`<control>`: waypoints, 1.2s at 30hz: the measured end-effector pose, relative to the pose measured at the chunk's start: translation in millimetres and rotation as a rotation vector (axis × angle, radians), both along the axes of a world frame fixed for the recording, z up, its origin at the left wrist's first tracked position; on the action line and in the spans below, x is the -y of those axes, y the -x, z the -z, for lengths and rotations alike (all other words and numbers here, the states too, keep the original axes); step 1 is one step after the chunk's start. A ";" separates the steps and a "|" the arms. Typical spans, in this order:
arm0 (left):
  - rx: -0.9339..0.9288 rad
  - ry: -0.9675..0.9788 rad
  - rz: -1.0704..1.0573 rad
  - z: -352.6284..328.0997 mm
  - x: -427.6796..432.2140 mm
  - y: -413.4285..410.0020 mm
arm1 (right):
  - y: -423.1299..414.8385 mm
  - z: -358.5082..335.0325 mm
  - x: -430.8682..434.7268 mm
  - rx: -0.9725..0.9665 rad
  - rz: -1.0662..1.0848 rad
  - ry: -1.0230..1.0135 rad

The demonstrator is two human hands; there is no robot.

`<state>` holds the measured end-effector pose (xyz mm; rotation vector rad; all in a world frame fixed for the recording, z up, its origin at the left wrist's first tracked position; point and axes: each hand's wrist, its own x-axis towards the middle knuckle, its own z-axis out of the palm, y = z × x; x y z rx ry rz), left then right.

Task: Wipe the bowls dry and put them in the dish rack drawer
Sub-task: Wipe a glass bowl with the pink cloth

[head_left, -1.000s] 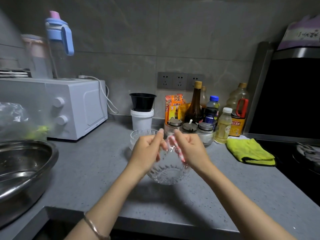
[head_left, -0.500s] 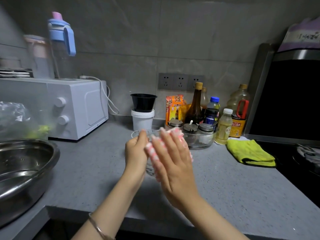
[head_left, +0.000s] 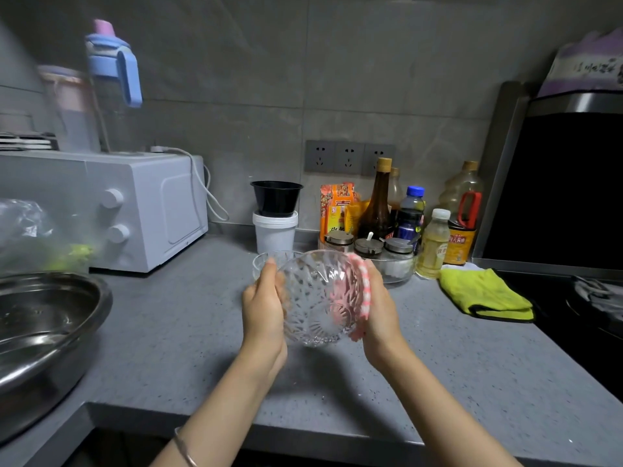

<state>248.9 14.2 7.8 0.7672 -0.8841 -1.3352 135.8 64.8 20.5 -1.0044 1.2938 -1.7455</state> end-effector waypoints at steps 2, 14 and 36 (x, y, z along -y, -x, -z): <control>-0.005 -0.035 0.037 5.6 3.4 -0.2 | -0.1 -1.4 -2.8 0.031 0.041 -0.057; 0.623 0.442 0.005 -16.6 -7.7 2.3 | 7.9 -12.9 4.8 -0.571 0.025 0.189; 0.109 0.086 0.003 -1.8 2.2 3.3 | -9.3 -8.6 2.1 -0.563 0.140 0.292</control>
